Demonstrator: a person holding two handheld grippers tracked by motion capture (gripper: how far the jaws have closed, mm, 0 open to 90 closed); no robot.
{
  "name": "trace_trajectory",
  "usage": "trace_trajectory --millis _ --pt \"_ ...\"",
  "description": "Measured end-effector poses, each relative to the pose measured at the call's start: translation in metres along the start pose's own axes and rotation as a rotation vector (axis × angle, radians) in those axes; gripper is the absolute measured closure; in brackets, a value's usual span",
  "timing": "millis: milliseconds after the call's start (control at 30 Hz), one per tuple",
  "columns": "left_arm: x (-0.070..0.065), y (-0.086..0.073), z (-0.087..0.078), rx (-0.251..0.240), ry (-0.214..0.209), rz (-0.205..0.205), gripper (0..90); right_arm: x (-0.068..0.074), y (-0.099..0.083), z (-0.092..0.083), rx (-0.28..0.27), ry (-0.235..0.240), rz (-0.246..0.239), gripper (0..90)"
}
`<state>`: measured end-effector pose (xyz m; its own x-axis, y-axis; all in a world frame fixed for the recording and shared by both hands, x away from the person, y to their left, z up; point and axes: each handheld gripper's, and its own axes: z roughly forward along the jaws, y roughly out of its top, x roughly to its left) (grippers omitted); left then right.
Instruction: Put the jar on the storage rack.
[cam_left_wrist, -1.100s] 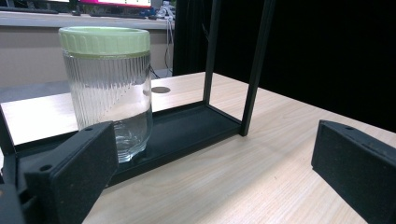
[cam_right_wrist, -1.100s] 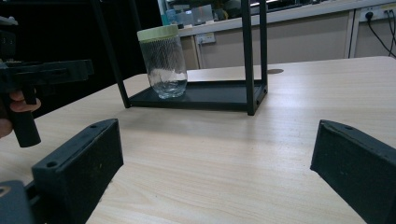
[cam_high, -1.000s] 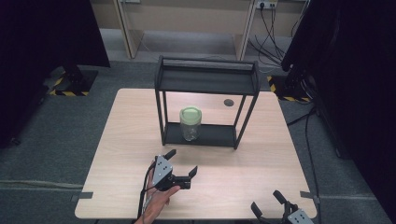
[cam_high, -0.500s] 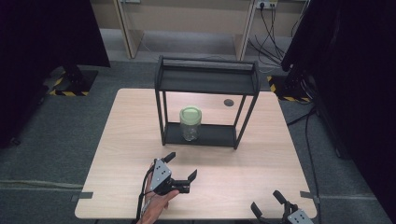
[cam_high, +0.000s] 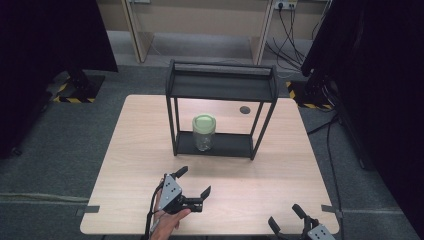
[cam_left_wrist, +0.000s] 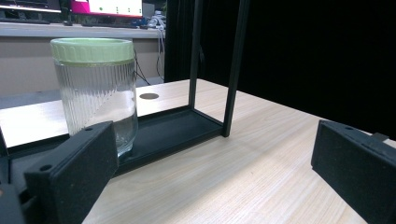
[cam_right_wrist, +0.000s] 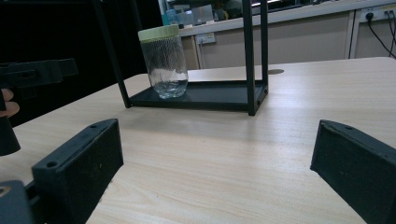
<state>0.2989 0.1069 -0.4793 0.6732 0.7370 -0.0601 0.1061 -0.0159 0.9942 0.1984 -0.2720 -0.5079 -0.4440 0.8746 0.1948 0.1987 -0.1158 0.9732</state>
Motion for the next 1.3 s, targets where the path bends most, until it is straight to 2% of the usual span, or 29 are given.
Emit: trace_trajectory --millis 433,600,1300 --pt "-0.003 -0.005 -0.009 0.002 -0.006 -0.007 0.1 0.0 0.0 0.001 0.0 -0.003 0.006 2.3" --pt "-0.004 -0.006 -0.012 -0.001 0.001 0.006 0.0 -0.001 0.0 0.0 -0.001 -0.004 0.007 2.3" --pt "-0.006 -0.012 -0.029 -0.015 -0.005 0.012 0.0 0.0 0.0 0.001 -0.002 -0.003 0.007 2.3"
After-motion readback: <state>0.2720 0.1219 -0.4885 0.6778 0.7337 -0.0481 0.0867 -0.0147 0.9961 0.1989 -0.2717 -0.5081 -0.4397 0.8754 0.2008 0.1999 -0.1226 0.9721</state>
